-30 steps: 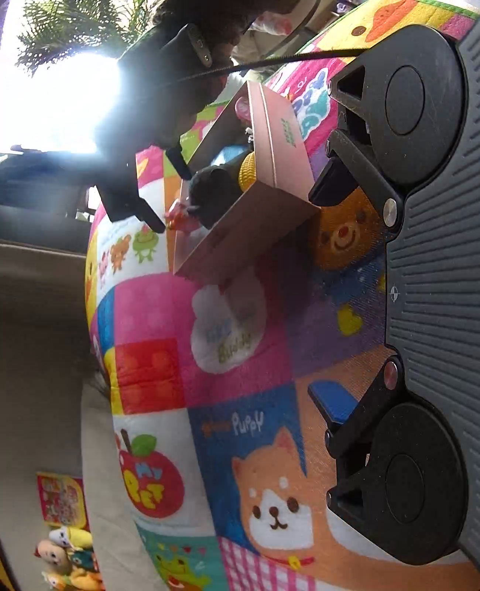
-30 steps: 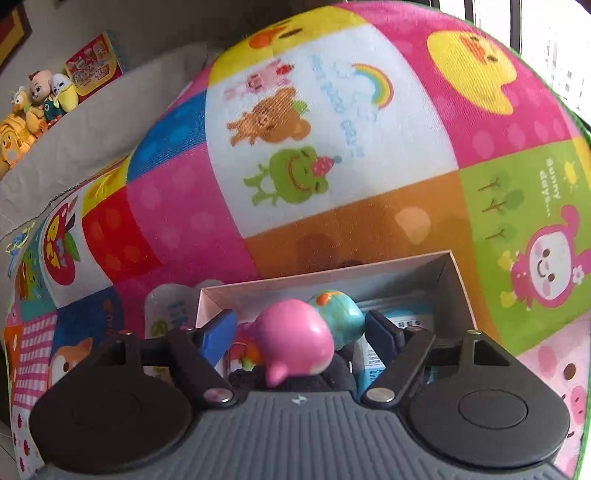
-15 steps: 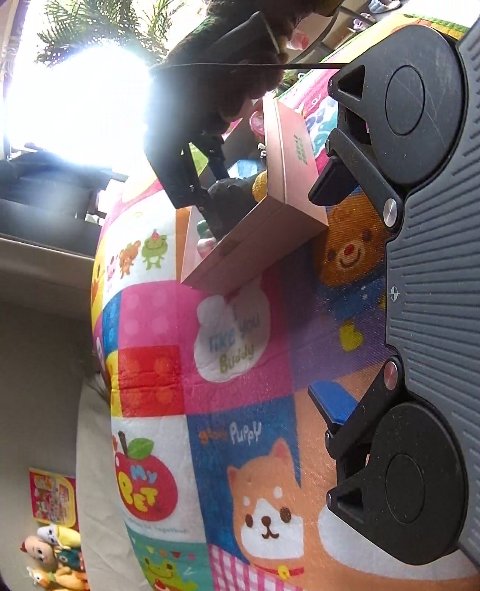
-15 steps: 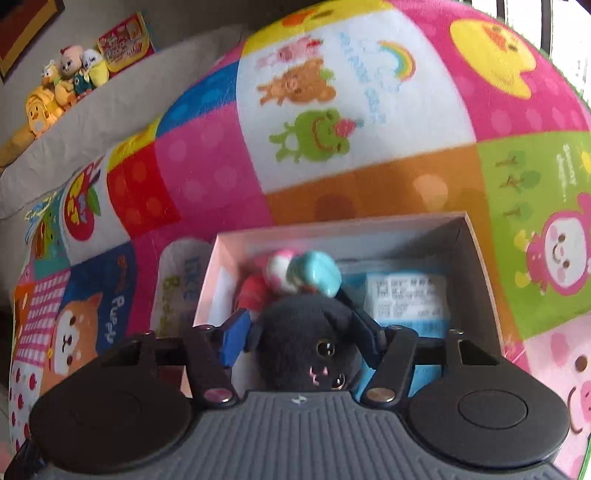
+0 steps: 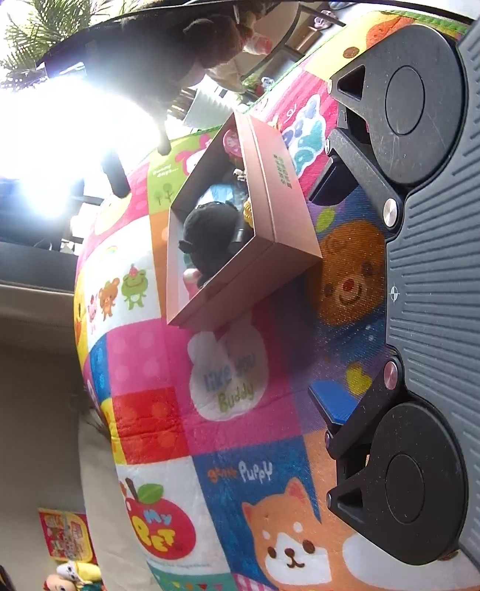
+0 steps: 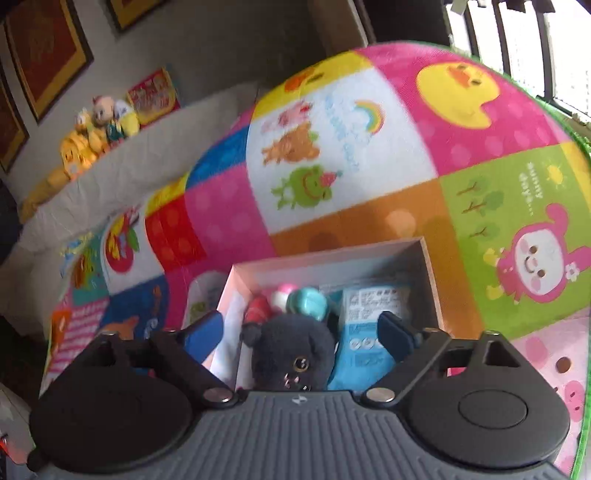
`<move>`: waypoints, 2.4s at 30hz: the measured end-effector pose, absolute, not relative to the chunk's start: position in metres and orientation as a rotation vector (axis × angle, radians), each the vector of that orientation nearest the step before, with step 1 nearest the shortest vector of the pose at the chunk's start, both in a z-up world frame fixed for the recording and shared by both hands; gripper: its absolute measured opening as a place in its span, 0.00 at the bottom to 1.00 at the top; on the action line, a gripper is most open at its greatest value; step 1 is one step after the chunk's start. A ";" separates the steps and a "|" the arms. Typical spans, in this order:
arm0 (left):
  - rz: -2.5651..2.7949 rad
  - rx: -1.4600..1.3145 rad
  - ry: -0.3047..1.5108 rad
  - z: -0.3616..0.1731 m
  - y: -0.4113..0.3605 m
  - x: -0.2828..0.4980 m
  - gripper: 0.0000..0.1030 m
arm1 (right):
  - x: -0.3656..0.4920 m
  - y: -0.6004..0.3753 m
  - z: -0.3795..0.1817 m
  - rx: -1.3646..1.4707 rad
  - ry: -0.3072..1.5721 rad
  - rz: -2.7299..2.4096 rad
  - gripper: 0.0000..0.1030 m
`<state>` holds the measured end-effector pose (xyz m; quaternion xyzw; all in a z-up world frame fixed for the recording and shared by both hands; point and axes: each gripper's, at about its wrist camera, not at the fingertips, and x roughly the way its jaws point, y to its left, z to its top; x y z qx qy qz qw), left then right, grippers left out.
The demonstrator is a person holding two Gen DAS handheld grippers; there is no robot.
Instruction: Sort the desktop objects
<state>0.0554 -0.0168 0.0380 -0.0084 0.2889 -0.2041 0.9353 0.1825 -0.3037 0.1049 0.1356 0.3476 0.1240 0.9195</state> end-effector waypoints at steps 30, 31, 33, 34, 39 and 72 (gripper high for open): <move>-0.337 -0.082 0.632 0.025 0.034 0.097 1.00 | 0.210 -0.216 0.044 0.410 0.881 0.461 1.00; -0.326 -0.067 0.644 0.025 0.033 0.094 1.00 | 0.205 -0.214 0.044 0.402 0.871 0.458 1.00; -0.288 -0.041 0.665 0.022 0.035 0.087 1.00 | 0.190 -0.217 0.043 0.393 0.857 0.427 1.00; -0.270 -0.036 0.680 0.020 0.036 0.085 1.00 | 0.178 -0.220 0.043 0.382 0.840 0.403 1.00; -0.228 -0.076 0.727 0.017 0.042 0.081 1.00 | 0.113 -0.226 0.046 0.252 0.728 0.346 1.00; -0.109 0.002 0.649 0.011 0.015 0.000 1.00 | 0.015 -0.196 0.001 -0.064 0.736 0.123 1.00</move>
